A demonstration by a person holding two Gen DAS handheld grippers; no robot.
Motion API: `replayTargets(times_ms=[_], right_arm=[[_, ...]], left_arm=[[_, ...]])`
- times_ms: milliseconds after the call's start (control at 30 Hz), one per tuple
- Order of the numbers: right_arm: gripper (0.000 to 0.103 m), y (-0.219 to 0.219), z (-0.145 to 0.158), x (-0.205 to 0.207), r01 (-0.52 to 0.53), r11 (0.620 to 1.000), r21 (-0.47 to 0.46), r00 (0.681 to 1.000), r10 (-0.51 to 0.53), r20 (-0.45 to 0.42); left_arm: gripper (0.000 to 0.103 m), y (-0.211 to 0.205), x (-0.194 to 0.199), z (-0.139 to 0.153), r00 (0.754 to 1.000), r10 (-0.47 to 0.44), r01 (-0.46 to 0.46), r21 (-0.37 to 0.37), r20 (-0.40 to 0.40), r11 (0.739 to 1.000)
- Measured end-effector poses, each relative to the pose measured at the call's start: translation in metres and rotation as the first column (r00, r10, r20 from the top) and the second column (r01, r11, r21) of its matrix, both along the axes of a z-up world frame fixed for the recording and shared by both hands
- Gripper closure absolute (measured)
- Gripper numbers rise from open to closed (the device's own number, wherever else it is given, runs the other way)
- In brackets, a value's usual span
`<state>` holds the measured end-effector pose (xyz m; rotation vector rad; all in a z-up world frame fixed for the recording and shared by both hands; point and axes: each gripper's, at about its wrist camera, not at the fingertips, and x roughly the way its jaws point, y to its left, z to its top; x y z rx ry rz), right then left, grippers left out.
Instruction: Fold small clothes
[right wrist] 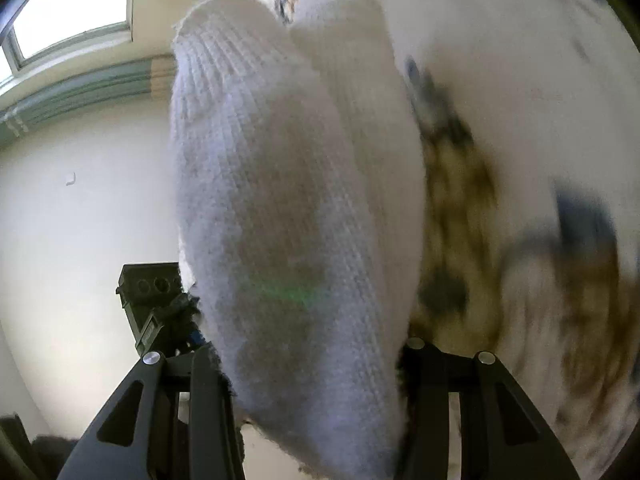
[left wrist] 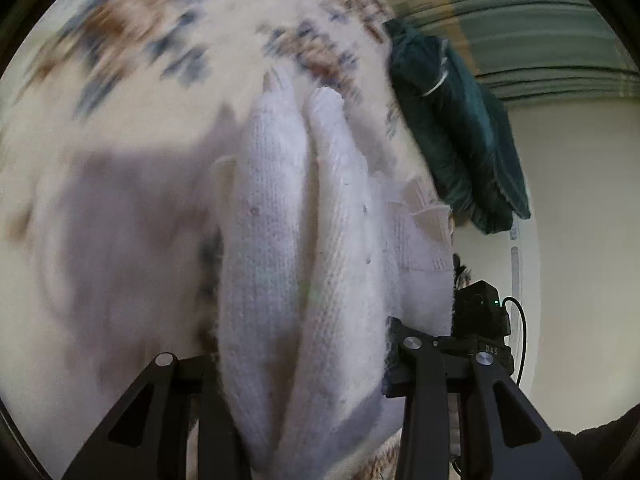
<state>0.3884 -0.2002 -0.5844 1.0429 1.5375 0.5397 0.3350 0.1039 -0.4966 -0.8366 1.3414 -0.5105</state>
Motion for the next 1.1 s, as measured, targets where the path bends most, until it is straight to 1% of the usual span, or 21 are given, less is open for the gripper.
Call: replayTargets(times_ms=[67, 167, 233, 267, 333, 367, 400, 433, 467, 533, 633, 700, 767, 833, 900, 933, 967, 1000, 1033, 1067, 1100], right_arm=[[0.058, 0.001, -0.007, -0.029, -0.019, 1.0, -0.005, 0.999, 0.019, -0.031], [0.057, 0.0, -0.03, -0.071, -0.046, 0.998, -0.036, 0.995, 0.043, -0.092], [0.054, -0.005, -0.046, -0.09, -0.056, 0.994, -0.09, 0.992, 0.045, -0.121], [0.053, -0.007, -0.051, -0.094, -0.057, 0.994, -0.096, 0.99, 0.044, -0.132], [0.04, -0.015, -0.058, -0.098, -0.061, 0.99, -0.13, 0.984, 0.037, -0.177], [0.04, -0.019, -0.057, -0.098, -0.063, 0.987, -0.145, 0.983, 0.036, -0.183], [0.038, -0.024, -0.051, -0.095, -0.079, 0.983, -0.169, 0.982, 0.048, -0.18], [0.034, -0.028, -0.046, -0.094, -0.092, 0.978, -0.188, 0.983, 0.059, -0.173], [0.033, -0.035, -0.037, -0.091, -0.109, 0.97, -0.219, 0.984, 0.074, -0.162], [0.033, -0.047, -0.02, -0.086, -0.132, 0.954, -0.268, 0.985, 0.097, -0.141], [0.033, -0.065, 0.011, -0.07, -0.121, 0.927, -0.356, 0.992, 0.101, -0.074], [0.033, -0.082, 0.035, -0.063, -0.076, 0.909, -0.41, 0.996, 0.084, 0.003], [0.033, -0.092, 0.05, -0.051, -0.038, 0.895, -0.444, 0.995, 0.074, 0.064], [0.033, -0.096, 0.06, -0.035, -0.017, 0.884, -0.467, 0.99, 0.081, 0.116], [0.033, -0.071, 0.07, -0.008, -0.008, 0.875, -0.483, 0.986, 0.087, 0.142], [0.033, -0.047, 0.074, 0.002, -0.017, 0.873, -0.488, 0.985, 0.099, 0.143], [0.033, -0.046, 0.069, 0.011, -0.034, 0.873, -0.486, 0.984, 0.115, 0.137], [0.036, -0.039, 0.064, 0.015, -0.047, 0.869, -0.493, 0.984, 0.125, 0.128], [0.042, -0.037, 0.06, 0.02, -0.06, 0.867, -0.495, 0.983, 0.137, 0.121], [0.065, -0.027, 0.057, 0.023, -0.07, 0.866, -0.496, 0.981, 0.151, 0.126], [0.099, -0.025, 0.058, 0.024, -0.071, 0.847, -0.527, 0.979, 0.162, 0.127]], left_arm=[[0.068, 0.001, -0.032, -0.013, 0.998, 0.004, -0.002, 0.027, -0.06, 1.0], [0.065, 0.001, -0.073, -0.053, 0.985, 0.013, -0.004, 0.049, -0.169, 0.999], [0.061, 0.001, -0.084, -0.068, 0.98, 0.016, -0.003, 0.066, -0.197, 0.998], [0.059, 0.003, -0.088, -0.071, 0.979, 0.024, -0.013, 0.06, -0.202, 0.998], [0.054, 0.007, -0.088, -0.066, 0.978, 0.042, -0.029, 0.069, -0.203, 0.997], [0.053, 0.009, -0.088, -0.059, 0.98, 0.046, -0.03, 0.084, -0.194, 0.996], [0.048, 0.013, -0.089, -0.049, 0.981, 0.051, -0.031, 0.108, -0.186, 0.994], [0.047, 0.018, -0.089, -0.038, 0.981, 0.066, -0.045, 0.118, -0.182, 0.992], [0.046, 0.022, -0.092, -0.03, 0.982, 0.083, -0.062, 0.121, -0.172, 0.991], [0.036, 0.031, -0.093, -0.01, 0.985, 0.112, -0.093, 0.144, -0.133, 0.985], [0.035, 0.035, -0.081, 0.016, 0.994, 0.097, -0.086, 0.186, -0.049, 0.979], [0.035, 0.029, -0.065, 0.017, 0.996, 0.083, -0.079, 0.177, -0.017, 0.981], [0.035, 0.021, -0.045, 0.009, 0.998, 0.059, -0.059, 0.164, 0.007, 0.985], [0.035, 0.007, -0.021, -0.001, 0.999, 0.022, -0.027, 0.189, 0.024, 0.982], [0.036, -0.008, 0.0, -0.013, 0.999, -0.039, 0.031, 0.212, 0.031, 0.977], [0.04, -0.015, 0.005, -0.017, 0.997, -0.072, 0.062, 0.224, 0.034, 0.973], [0.05, -0.023, 0.008, -0.021, 0.994, -0.105, 0.094, 0.238, 0.038, 0.967], [0.091, -0.029, 0.011, -0.024, 0.989, -0.142, 0.128, 0.239, 0.038, 0.963], [0.103, -0.033, 0.012, -0.027, 0.985, -0.171, 0.159, 0.252, 0.027, 0.955], [0.103, -0.034, 0.012, -0.025, 0.983, -0.178, 0.161, 0.27, 0.039, 0.949], [0.103, -0.031, 0.01, -0.017, 0.982, -0.176, 0.153, 0.263, 0.069, 0.953]])
